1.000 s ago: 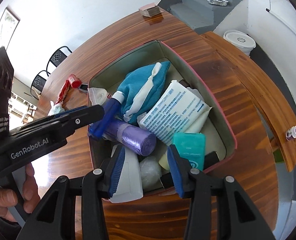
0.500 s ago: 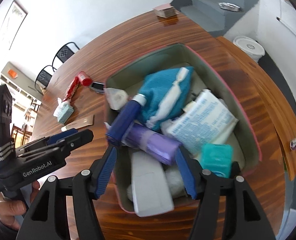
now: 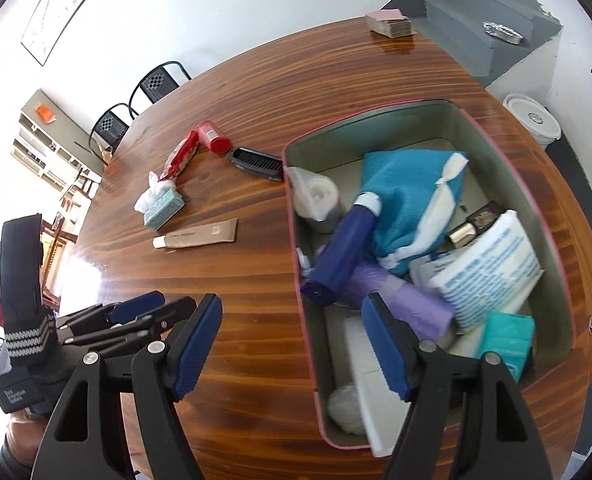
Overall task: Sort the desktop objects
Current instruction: 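Move both open tools back over the remaining items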
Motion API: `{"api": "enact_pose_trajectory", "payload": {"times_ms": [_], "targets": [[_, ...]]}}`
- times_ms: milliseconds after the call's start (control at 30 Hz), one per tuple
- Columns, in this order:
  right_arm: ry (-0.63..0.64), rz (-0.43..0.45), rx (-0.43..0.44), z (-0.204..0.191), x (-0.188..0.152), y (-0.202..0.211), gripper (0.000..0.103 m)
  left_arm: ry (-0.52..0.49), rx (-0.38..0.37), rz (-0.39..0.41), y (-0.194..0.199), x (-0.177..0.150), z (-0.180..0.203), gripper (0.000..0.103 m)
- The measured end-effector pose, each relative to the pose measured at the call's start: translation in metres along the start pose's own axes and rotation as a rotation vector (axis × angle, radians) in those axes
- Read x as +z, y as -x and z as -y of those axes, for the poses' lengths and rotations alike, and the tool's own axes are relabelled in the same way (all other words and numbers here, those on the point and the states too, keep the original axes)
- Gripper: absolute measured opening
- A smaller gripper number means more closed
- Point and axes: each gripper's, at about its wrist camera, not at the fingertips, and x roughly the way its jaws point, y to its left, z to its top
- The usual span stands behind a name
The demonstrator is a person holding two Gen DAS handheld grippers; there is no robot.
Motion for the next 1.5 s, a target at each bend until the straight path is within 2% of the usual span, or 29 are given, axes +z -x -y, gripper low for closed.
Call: {"api": "enact_pose_trajectory", "payload": {"times_ms": [333,400,433,467,1067,1500], "targets": [[0.035,-0.027,0.015,-0.025,0.002,-0.012,0.079,0.063,0.016,0.015,0.006,0.000,-0.037,0.051],[0.042,-0.033,0.019,-0.031,0.003,-0.016,0.079,0.079,0.023,0.008,0.005,0.000,-0.047,0.058],[0.046,-0.037,0.021,-0.034,0.004,-0.018,0.079,0.085,0.025,0.007,0.005,0.000,-0.051,0.066],[0.050,-0.040,0.022,-0.037,0.004,-0.020,0.079,0.094,0.028,0.010,0.005,0.000,-0.055,0.069],[0.039,-0.105,-0.002,-0.061,0.013,-0.058,0.079,0.168,0.043,-0.004,-0.002,0.016,-0.115,0.069],[0.049,-0.098,-0.018,-0.074,0.035,-0.075,0.079,0.203,0.044,0.047,-0.014,0.068,-0.151,0.069]]}}
